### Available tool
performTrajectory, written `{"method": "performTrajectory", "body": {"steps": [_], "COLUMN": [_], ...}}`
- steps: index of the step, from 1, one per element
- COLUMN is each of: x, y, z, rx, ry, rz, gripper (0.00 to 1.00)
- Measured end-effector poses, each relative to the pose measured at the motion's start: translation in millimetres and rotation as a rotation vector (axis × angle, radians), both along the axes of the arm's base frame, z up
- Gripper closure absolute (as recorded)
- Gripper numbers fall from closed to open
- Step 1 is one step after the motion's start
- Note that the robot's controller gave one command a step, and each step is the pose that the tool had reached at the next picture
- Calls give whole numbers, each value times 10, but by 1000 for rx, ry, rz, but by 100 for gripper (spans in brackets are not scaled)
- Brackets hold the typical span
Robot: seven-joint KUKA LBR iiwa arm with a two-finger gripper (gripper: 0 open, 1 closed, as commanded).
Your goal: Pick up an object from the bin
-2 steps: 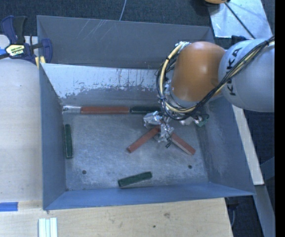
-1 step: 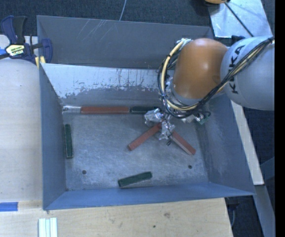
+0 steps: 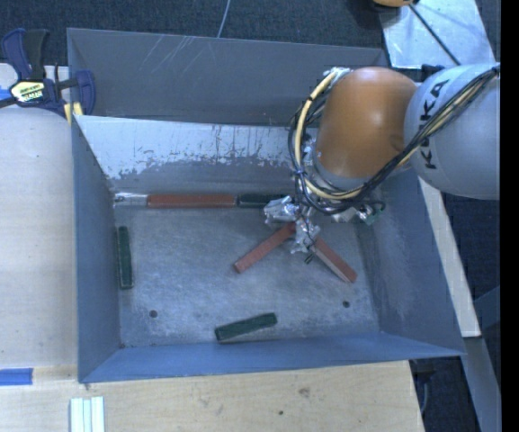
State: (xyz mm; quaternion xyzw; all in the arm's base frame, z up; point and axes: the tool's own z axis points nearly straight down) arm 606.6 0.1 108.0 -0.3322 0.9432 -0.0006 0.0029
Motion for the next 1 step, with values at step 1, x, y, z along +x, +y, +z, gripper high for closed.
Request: {"method": "performTrajectory", "body": {"steps": [1], "x": [2], "y": [0], "z": [50], "rx": [0], "ry": [0], "rz": [-1], "gripper": [100]}}
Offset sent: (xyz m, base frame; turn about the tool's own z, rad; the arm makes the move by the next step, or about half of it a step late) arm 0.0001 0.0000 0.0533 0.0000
